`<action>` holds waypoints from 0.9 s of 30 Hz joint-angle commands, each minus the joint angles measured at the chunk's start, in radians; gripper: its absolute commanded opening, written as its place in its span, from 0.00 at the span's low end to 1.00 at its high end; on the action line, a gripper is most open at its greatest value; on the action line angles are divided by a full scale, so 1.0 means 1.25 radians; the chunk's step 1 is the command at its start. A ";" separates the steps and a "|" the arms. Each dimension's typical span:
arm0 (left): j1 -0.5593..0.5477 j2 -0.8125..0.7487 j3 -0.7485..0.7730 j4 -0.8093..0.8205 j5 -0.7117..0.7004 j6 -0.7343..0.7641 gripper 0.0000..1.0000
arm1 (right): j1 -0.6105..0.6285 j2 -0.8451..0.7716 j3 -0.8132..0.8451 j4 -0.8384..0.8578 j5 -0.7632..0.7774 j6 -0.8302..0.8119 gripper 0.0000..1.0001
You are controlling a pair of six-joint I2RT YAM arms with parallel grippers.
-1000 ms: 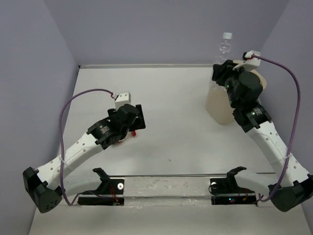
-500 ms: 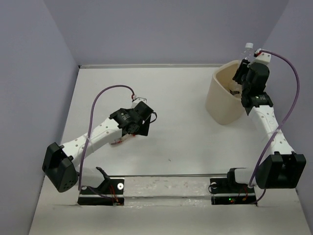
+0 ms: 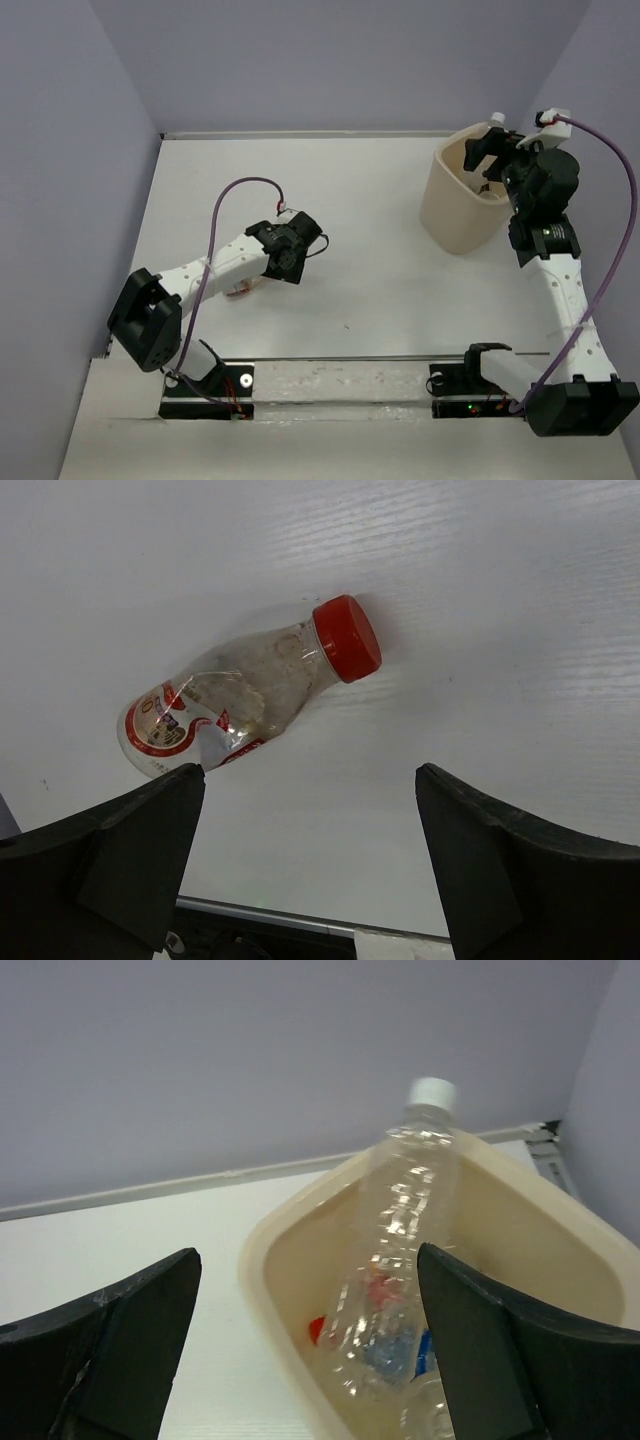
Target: Put the plastic bottles in the bin
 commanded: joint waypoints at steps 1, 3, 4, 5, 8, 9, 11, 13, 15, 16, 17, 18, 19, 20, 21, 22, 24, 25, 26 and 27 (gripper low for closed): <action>0.015 0.035 -0.003 -0.022 -0.062 -0.019 0.99 | 0.021 -0.075 -0.056 0.021 -0.148 0.099 0.94; 0.016 0.054 0.002 -0.030 -0.072 -0.026 0.99 | 0.062 -0.115 -0.081 0.042 -0.178 0.123 0.93; 0.018 0.057 0.003 -0.025 -0.074 -0.028 0.99 | 0.080 -0.124 -0.099 0.047 -0.192 0.127 0.93; 0.018 0.067 0.005 -0.023 -0.074 -0.026 0.99 | 0.097 -0.140 -0.108 0.052 -0.194 0.130 0.93; 0.025 0.089 0.006 -0.020 -0.073 -0.024 0.99 | 0.147 -0.148 -0.130 0.063 -0.191 0.132 0.93; 0.026 0.106 0.010 -0.015 -0.073 -0.023 0.99 | 0.157 -0.147 -0.137 0.063 -0.190 0.130 0.93; 0.026 0.126 0.007 0.018 -0.060 -0.001 0.99 | 0.169 -0.144 -0.145 0.063 -0.182 0.124 0.93; 0.031 0.145 0.011 0.035 -0.067 0.007 0.99 | 0.189 -0.136 -0.147 0.060 -0.172 0.117 0.93; 0.036 0.170 0.012 0.048 -0.069 0.025 0.99 | 0.189 -0.132 -0.143 0.055 -0.167 0.116 0.93; 0.039 0.179 0.013 0.049 -0.074 0.029 0.99 | 0.189 -0.131 -0.142 0.056 -0.167 0.114 0.93; 0.042 0.186 0.016 0.053 -0.085 0.031 0.99 | 0.189 -0.129 -0.141 0.056 -0.167 0.114 0.93; 0.043 0.198 0.017 0.055 -0.086 0.041 0.99 | 0.189 -0.129 -0.142 0.055 -0.167 0.114 0.93; 0.046 0.202 0.017 0.060 -0.091 0.045 0.99 | 0.196 -0.129 -0.141 0.055 -0.167 0.116 0.93; 0.048 0.210 0.017 0.061 -0.095 0.048 0.99 | 0.196 -0.128 -0.141 0.055 -0.166 0.114 0.93; 0.051 0.212 0.017 0.064 -0.098 0.050 0.99 | 0.196 -0.128 -0.141 0.055 -0.164 0.116 0.93; 0.053 0.216 0.017 0.070 -0.102 0.054 0.99 | 0.196 -0.127 -0.141 0.055 -0.166 0.116 0.93; 0.057 0.221 0.013 0.082 -0.104 0.056 0.96 | 0.196 -0.126 -0.142 0.055 -0.166 0.117 0.93; 0.057 0.223 0.012 0.082 -0.104 0.056 0.95 | 0.196 -0.126 -0.142 0.055 -0.166 0.117 0.93; 0.057 0.227 0.012 0.092 -0.104 0.057 0.92 | 0.196 -0.126 -0.143 0.055 -0.167 0.117 0.93; 0.057 0.230 0.012 0.098 -0.104 0.057 0.87 | 0.204 -0.124 -0.143 0.056 -0.168 0.118 0.93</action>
